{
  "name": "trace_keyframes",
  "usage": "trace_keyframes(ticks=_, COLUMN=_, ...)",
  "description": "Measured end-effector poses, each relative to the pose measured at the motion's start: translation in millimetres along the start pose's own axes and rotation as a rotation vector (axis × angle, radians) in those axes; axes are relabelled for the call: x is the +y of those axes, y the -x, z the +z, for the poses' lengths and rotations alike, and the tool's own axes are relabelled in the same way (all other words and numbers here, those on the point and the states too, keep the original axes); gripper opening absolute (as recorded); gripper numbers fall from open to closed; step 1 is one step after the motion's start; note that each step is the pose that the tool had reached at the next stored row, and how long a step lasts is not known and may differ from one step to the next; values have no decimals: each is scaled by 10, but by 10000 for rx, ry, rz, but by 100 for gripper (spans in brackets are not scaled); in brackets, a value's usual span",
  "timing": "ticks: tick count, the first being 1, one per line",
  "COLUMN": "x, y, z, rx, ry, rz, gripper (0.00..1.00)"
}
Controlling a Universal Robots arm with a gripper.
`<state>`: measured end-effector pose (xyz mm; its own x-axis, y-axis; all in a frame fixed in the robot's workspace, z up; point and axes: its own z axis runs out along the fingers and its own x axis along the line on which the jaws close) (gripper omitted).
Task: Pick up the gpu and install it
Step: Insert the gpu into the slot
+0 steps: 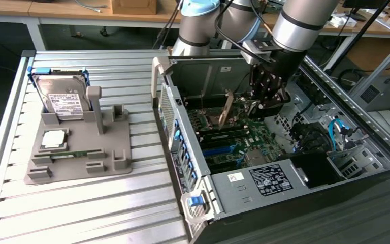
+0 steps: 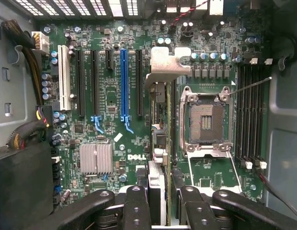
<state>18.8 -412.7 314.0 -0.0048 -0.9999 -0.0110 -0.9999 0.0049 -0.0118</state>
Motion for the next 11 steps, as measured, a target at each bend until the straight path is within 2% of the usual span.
trace_keyframes(ticks=11, x=24, y=-19, z=17, rx=2, ry=0, rz=2, gripper=30)
